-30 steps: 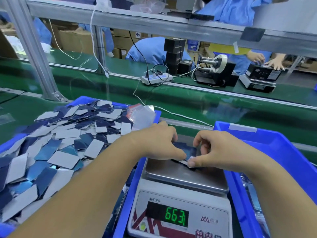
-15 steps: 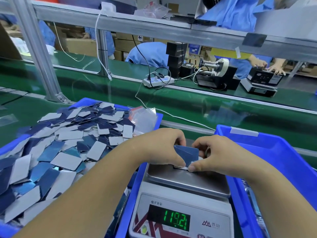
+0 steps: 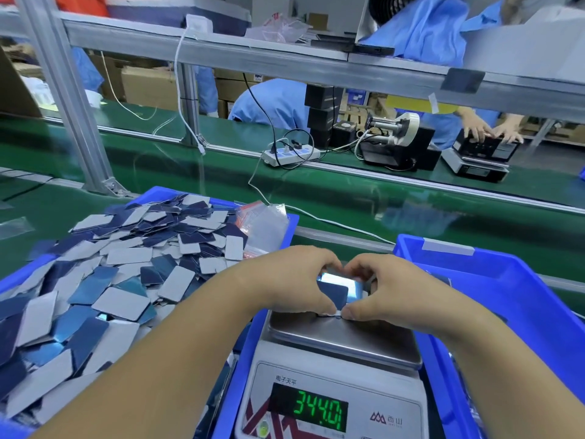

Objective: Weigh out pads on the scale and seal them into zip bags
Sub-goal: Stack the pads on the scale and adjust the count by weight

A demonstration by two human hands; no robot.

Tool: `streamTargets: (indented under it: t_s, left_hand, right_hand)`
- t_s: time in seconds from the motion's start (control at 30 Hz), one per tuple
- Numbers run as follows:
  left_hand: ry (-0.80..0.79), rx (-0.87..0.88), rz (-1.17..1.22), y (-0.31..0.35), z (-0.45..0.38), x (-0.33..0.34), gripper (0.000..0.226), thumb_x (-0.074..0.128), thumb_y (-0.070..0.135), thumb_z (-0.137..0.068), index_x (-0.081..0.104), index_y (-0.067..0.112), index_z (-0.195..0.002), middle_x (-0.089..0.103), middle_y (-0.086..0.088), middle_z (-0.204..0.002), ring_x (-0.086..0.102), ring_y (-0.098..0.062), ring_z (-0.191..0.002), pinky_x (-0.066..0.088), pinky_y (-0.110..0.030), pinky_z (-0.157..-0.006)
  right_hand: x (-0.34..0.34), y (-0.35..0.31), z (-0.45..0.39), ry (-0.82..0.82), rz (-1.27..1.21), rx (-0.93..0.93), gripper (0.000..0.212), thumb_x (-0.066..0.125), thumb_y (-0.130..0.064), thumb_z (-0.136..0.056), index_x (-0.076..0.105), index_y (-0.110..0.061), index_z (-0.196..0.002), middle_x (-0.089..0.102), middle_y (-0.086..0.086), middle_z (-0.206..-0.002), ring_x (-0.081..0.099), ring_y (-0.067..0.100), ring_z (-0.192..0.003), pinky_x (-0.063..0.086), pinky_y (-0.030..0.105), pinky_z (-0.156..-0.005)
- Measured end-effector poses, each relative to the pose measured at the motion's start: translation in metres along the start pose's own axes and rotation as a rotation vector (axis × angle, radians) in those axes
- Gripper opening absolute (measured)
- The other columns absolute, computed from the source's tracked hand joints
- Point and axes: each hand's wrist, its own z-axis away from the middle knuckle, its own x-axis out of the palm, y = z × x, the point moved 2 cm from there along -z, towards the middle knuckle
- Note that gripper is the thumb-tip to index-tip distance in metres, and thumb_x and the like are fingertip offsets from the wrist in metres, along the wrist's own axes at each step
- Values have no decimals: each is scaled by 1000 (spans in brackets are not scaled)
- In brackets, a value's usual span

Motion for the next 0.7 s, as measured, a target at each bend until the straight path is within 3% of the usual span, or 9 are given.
streamTargets:
  t_s: [0.1,0.17,0.23,0.33,0.47,0.6,0.7]
  left_hand:
    - [-27,-14,-50,3,0,2,34,73,36,-83,62,31,-115,61,12,-103,61,-10,-91,53,-31,-79]
    - [-26,-25,-69,3,1,2,32,73,40,-83,60,31,-112,55,10,-107,59,-11,-93,53,-35,-84]
    - [-22,-8,-69,3,1,3,29,72,40,-85,55,33,-107,52,11,-106,56,-9,-91,50,-32,-81]
    - [8,35,-28,4,0,5,26,71,33,-84,52,36,-100,54,14,-101,54,-4,-85,47,-27,-71]
    - [49,67,50,3,0,5,27,72,26,-83,54,37,-100,59,15,-97,57,-5,-82,49,-27,-71]
    - [188,141,198,4,1,-3,27,69,16,-85,54,35,-97,63,15,-86,56,-1,-73,47,-20,-67]
    - [204,121,178,-1,-2,-3,28,64,14,-87,53,34,-103,64,14,-96,59,-6,-86,50,-28,-81]
  right_hand:
    - [0,0,0,-8,-49,10,35,87,-37,-61,66,-34,-89,68,-12,-83,59,2,-56,47,16,-52]
    - [1,1,-2,-2,-86,31,33,87,-35,-60,68,-32,-87,69,-5,-83,61,6,-59,49,25,-57]
    - [0,3,-4,13,-115,58,30,88,-32,-58,70,-31,-82,68,-3,-79,57,5,-59,47,28,-59]
    - [0,6,-3,4,-169,67,27,88,-27,-59,71,-30,-79,61,-9,-66,51,3,-55,41,21,-55]
    - [-3,4,1,-7,-188,-2,26,88,-25,-64,67,-29,-79,67,-6,-76,51,4,-61,41,18,-57]
    - [-7,0,0,170,-225,-186,29,85,-15,-69,61,-28,-77,57,-15,-63,43,3,-55,37,13,-53]
    - [-1,-3,-4,263,-143,-242,31,85,-17,-70,57,-29,-78,58,-19,-65,44,1,-54,38,13,-54]
